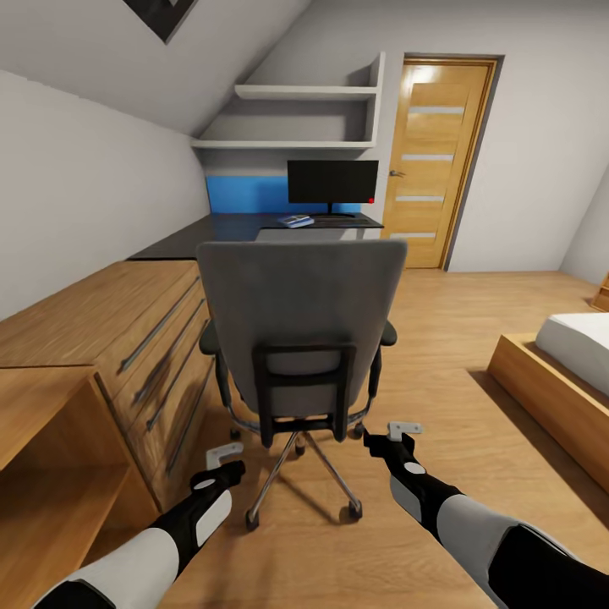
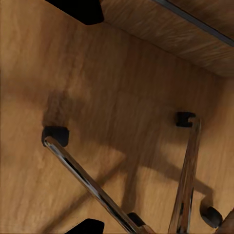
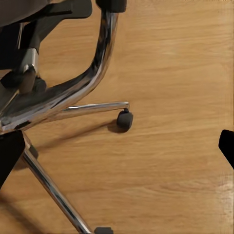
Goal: In the bedroom, organize the workspace by keeping the computer under the desk, ensuring the monitor is on the desk, placing the keyboard on the desk next to the monitor, placing the mouse on the desk next to the keyboard, moving the folder from the swivel chair onto the desk next to the mouse, stacking the notebook on top of the folder with the pen on top of the notebook, and positioning the swivel chair next to the desk.
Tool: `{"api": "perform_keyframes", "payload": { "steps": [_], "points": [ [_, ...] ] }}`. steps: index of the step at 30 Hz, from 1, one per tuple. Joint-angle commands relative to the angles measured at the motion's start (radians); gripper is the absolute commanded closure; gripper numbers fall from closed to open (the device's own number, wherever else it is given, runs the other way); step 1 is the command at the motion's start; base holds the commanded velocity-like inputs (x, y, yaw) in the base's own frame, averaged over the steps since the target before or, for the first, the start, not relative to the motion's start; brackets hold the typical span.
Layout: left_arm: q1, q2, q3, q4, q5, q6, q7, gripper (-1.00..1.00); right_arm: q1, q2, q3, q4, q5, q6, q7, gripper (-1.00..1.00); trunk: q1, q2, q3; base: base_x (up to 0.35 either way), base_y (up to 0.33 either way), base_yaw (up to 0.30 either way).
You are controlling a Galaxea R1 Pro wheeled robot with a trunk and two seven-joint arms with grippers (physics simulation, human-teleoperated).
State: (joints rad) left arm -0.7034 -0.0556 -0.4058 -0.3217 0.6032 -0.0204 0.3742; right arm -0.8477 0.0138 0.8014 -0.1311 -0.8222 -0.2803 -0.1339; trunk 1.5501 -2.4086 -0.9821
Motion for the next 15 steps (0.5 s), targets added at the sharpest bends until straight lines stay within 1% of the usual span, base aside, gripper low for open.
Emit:
{"api": "perform_keyframes", "payload": {
  "steps": [1, 4, 6, 9, 15],
  "points": [
    [-0.001, 0.0, -0.009, -0.001, 0.009, -0.002, 0.006, -1.0, -0.001, 0.0, 0.009, 0.0, -0.006, -0.003, -0.006, -1.0, 0.0, 0.0, -0.001, 0.09, 0.0, 0.0],
    [-0.001, 0.0, -0.009, 0.0, 0.009, -0.002, 0.006, -1.0, -0.001, 0.0, 0.009, -0.001, -0.006, -0.003, -0.007, -1.0, 0.0, 0.0, -0.001, 0.064, 0.0, 0.0],
    [-0.001, 0.0, -0.01, 0.0, 0.009, -0.003, 0.006, -1.0, -0.001, 0.0, 0.008, -0.001, -0.006, -0.003, -0.007, -1.0, 0.0, 0.0, -0.001, 0.161, 0.0, 0.0],
    [-0.001, 0.0, -0.01, 0.0, 0.009, -0.003, 0.006, -1.0, -0.001, 0.0, 0.008, -0.001, -0.006, -0.003, -0.007, -1.0, 0.0, 0.0, -0.001, 0.243, 0.0, 0.0],
    [-0.001, 0.0, -0.01, 0.005, 0.009, -0.003, 0.008, -1.0, -0.001, 0.0, 0.007, -0.001, -0.006, -0.003, -0.007, -1.0, 0.0, 0.0, -0.001, 0.298, 0.0, 0.0]
  ]
}}
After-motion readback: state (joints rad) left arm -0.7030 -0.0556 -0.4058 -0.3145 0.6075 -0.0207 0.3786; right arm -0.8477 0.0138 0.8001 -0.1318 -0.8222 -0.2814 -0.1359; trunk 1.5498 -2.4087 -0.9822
